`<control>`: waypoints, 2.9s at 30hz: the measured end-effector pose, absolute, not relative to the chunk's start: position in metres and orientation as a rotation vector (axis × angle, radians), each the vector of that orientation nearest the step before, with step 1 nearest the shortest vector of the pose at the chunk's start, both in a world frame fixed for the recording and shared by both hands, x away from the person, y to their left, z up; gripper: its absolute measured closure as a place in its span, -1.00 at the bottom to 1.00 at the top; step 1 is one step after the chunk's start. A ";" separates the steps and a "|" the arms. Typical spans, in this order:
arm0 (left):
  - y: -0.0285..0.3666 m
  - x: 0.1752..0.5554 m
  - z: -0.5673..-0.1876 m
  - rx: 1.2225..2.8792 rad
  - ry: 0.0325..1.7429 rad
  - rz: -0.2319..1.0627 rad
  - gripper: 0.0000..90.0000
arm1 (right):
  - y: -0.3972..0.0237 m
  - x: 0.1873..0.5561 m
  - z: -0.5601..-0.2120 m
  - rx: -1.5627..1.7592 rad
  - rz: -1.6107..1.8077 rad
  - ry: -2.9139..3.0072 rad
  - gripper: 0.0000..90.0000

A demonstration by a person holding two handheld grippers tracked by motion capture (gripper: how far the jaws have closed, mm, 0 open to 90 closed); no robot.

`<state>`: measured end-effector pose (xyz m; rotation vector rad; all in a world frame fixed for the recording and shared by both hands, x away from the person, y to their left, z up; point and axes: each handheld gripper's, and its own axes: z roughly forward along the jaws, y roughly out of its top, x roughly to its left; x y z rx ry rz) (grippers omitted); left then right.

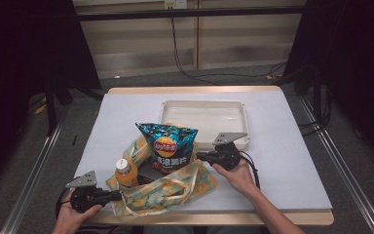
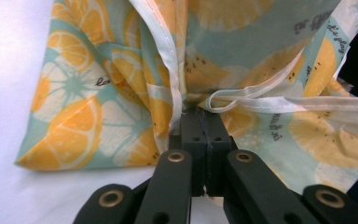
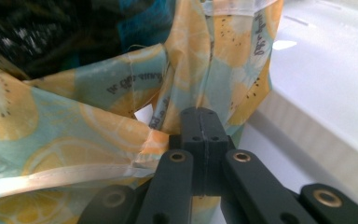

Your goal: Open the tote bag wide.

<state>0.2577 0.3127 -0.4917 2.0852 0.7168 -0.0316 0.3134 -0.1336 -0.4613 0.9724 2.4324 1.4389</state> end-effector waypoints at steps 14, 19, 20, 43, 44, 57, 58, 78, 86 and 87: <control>0.325 0.253 -0.458 1.961 0.694 0.043 0.59 | -0.145 0.305 -0.434 0.919 1.562 2.352 0.72; 0.328 0.260 -0.442 1.902 0.687 0.079 0.52 | -0.155 0.292 -0.422 0.907 1.603 2.312 0.57; 0.328 0.263 -0.438 1.893 0.686 0.085 0.51 | -0.157 0.290 -0.420 0.902 1.617 2.308 0.57; 0.294 0.322 -0.410 1.866 0.699 0.113 0.12 | -0.127 0.257 -0.413 0.709 1.687 2.459 0.10; 0.289 0.325 -0.412 1.880 0.700 0.110 0.08 | -0.125 0.256 -0.415 0.704 1.679 2.468 0.08; 0.270 0.341 -0.418 1.932 0.705 0.077 -0.01 | -0.109 0.253 -0.433 0.656 1.569 2.587 0.34; 0.270 0.341 -0.419 1.946 0.706 0.074 0.09 | -0.108 0.253 -0.434 0.657 1.564 2.590 0.40; 0.278 0.359 -0.422 1.898 0.790 0.135 1.00 | -0.137 0.235 -0.436 0.692 1.525 2.600 1.00; 0.272 0.367 -0.436 1.931 0.816 0.117 1.00 | -0.145 0.235 -0.449 0.720 1.483 2.620 1.00; 0.271 0.367 -0.438 1.944 0.820 0.118 1.00 | -0.145 0.237 -0.451 0.721 1.463 2.620 1.00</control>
